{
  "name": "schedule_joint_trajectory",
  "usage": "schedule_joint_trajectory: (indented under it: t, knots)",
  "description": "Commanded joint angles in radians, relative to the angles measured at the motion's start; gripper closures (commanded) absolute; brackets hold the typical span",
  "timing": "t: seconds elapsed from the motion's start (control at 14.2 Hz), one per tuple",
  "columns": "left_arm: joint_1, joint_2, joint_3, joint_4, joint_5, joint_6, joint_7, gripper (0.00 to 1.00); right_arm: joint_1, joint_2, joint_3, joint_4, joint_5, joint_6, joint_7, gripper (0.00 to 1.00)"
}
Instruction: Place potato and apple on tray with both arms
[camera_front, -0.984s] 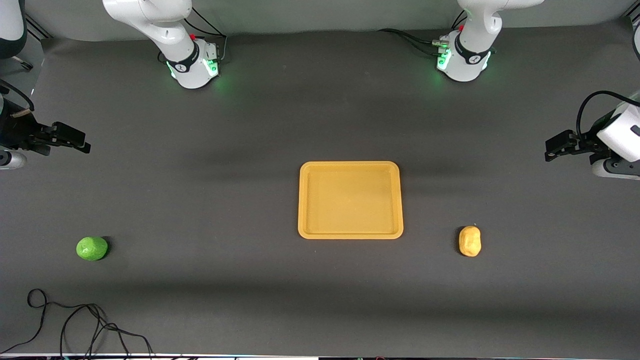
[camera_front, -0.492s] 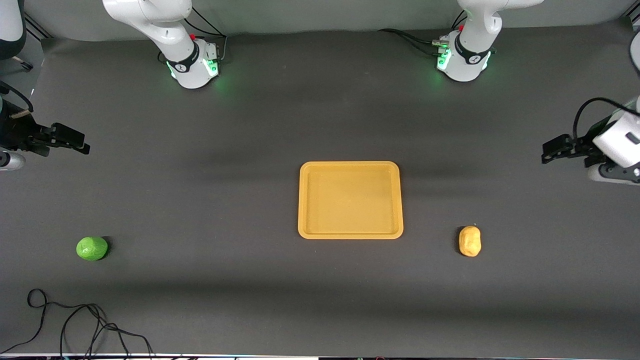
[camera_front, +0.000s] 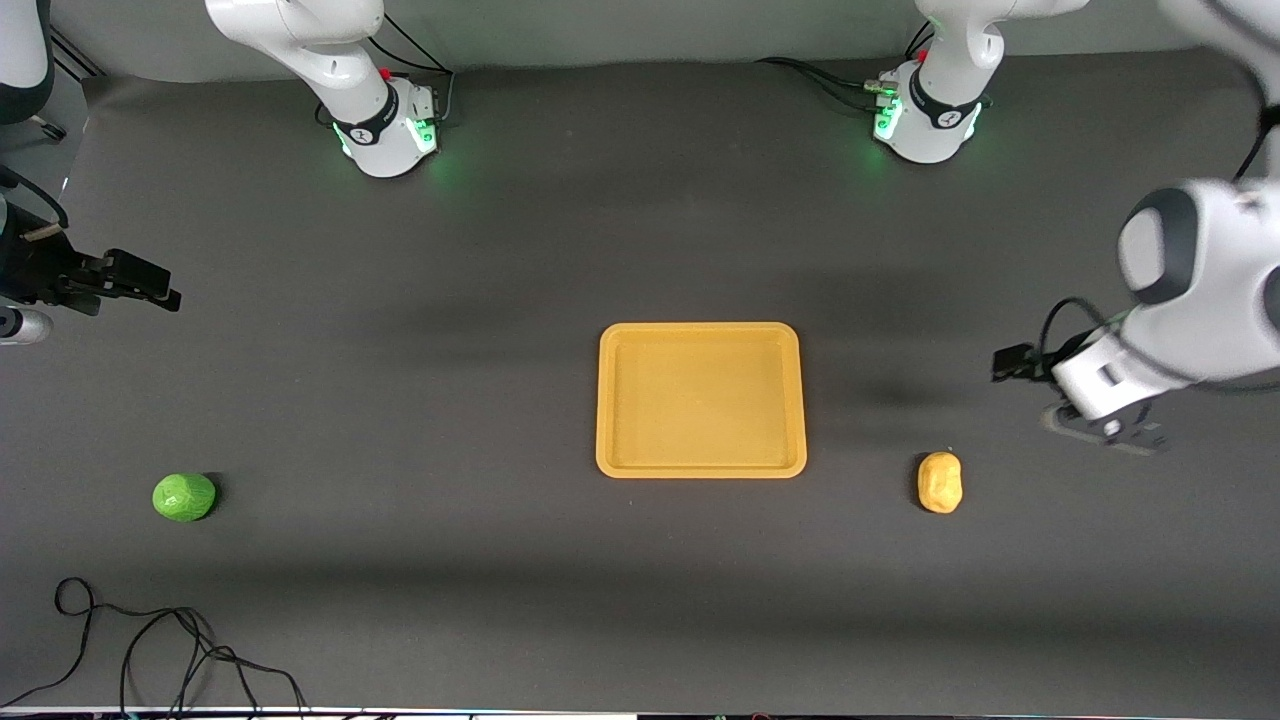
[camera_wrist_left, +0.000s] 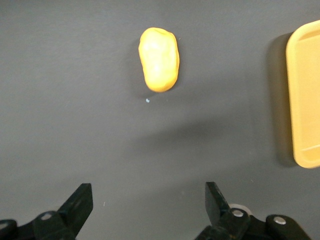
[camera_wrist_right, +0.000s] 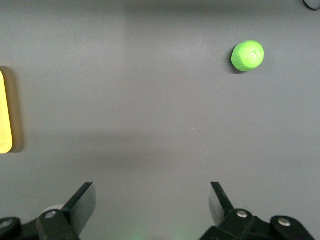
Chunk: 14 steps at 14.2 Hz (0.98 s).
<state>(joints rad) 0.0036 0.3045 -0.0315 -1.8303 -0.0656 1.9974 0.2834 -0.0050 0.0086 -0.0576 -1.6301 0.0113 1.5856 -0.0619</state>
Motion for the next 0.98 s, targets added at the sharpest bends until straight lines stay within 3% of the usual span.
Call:
schedule_joint_trajectory:
  t: [0.0,0.28,0.42,0.63,0.91]
  knots:
    - [-0.011,0.134,0.005,0.075,-0.011,0.081,0.039,0.00,0.003,0.013,-0.004,0.001,-0.007,0.040,0.008,0.00]
    - [-0.033,0.306,-0.013,0.161,-0.020,0.188,0.027,0.01,-0.030,0.077,-0.047,-0.024,-0.013,0.138,-0.018,0.00]
    - [-0.033,0.346,-0.027,0.212,-0.075,0.185,0.013,0.11,-0.050,0.163,-0.106,0.034,-0.008,0.183,-0.138,0.00]
    - [-0.033,0.384,-0.028,0.239,-0.095,0.187,0.022,0.15,-0.156,0.370,-0.133,0.262,0.064,0.189,-0.347,0.00]
    - [-0.034,0.415,-0.027,0.250,-0.086,0.196,0.023,0.34,-0.224,0.568,-0.130,0.472,0.118,0.189,-0.441,0.00]
